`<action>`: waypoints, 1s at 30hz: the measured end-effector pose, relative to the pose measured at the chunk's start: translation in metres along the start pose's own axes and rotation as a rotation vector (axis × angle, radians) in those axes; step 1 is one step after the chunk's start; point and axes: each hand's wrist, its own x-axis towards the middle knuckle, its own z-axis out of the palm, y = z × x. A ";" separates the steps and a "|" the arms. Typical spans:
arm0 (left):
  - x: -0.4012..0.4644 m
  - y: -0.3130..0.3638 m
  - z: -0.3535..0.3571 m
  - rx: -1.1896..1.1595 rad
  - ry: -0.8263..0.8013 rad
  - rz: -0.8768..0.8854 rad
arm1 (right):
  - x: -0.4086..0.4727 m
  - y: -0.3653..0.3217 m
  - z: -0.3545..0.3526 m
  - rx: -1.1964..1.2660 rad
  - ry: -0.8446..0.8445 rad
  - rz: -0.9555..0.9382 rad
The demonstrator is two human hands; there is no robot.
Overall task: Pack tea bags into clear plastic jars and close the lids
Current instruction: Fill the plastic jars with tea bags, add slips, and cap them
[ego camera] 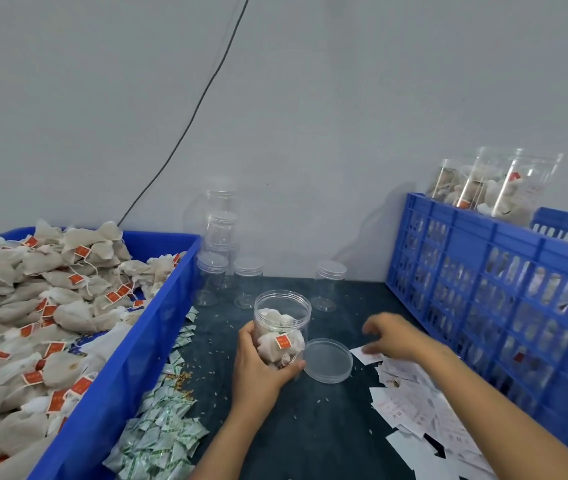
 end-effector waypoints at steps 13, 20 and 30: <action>-0.001 0.001 -0.001 0.027 0.010 0.012 | 0.011 0.026 0.043 0.212 0.162 0.019; -0.001 0.000 -0.001 0.024 0.010 -0.001 | 0.018 0.021 0.033 0.438 0.045 0.249; -0.001 0.000 -0.001 0.026 0.013 -0.006 | 0.018 0.030 0.034 0.316 0.258 0.250</action>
